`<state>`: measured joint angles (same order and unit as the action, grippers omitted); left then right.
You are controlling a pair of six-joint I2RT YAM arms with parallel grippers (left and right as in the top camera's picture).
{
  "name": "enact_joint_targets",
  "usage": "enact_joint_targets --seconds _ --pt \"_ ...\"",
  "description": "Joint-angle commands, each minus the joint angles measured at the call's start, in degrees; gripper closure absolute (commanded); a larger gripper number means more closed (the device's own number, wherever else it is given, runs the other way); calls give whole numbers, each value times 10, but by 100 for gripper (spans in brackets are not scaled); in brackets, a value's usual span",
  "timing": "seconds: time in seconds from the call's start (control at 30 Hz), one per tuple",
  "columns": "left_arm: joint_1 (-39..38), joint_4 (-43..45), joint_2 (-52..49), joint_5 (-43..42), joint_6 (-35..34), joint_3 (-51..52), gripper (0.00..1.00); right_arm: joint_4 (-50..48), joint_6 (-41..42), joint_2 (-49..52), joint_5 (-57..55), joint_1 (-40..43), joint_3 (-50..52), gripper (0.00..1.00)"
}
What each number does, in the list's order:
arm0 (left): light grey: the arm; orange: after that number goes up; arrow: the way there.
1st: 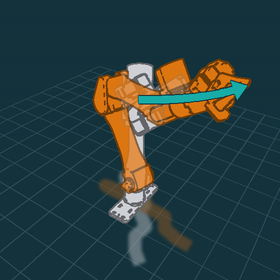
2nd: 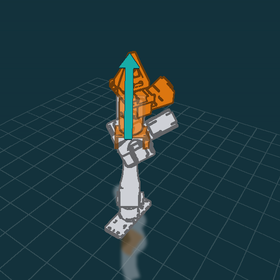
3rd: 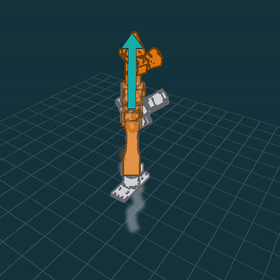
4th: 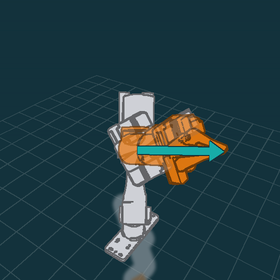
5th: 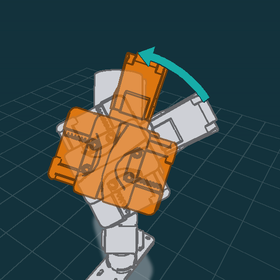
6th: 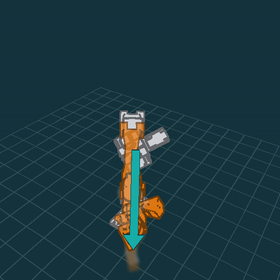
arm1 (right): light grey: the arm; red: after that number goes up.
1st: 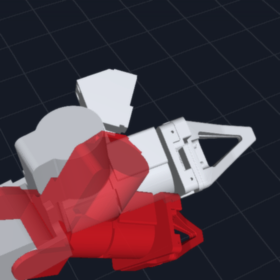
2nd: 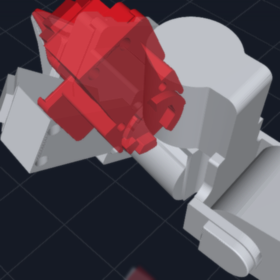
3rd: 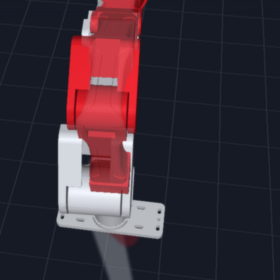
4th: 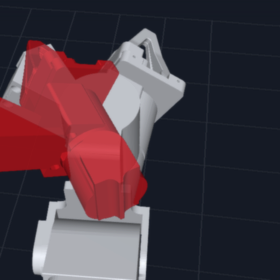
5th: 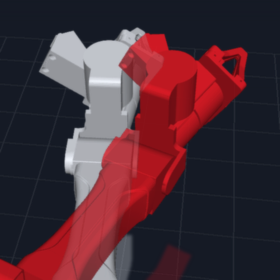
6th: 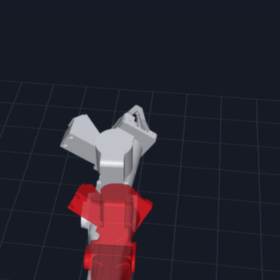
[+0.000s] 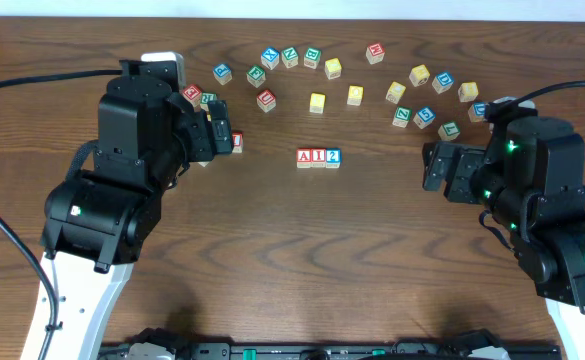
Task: Spell out AI2
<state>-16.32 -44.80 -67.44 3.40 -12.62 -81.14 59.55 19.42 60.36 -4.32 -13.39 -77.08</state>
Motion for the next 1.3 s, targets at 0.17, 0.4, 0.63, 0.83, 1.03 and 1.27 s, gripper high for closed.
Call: enact_joint_targets --seconds 0.17,0.4,0.63,0.83,1.03,1.27 --pt "2 0 -4 12 3 -12 1 -2 -10 -29 -46 3 -1 1" --pt "2 0 -4 12 3 -12 1 -53 -54 -69 -56 21 25 1" --pt "2 0 -4 12 3 -12 0 -262 -146 -156 60 81 193 1" --pt "2 0 -4 12 3 -12 0 -458 -146 -288 101 97 400 1" --pt "2 0 -4 12 3 -12 0 -560 -146 -424 115 100 576 1" --pt "2 0 -4 12 3 -12 0 -577 -146 -553 116 99 695 1"
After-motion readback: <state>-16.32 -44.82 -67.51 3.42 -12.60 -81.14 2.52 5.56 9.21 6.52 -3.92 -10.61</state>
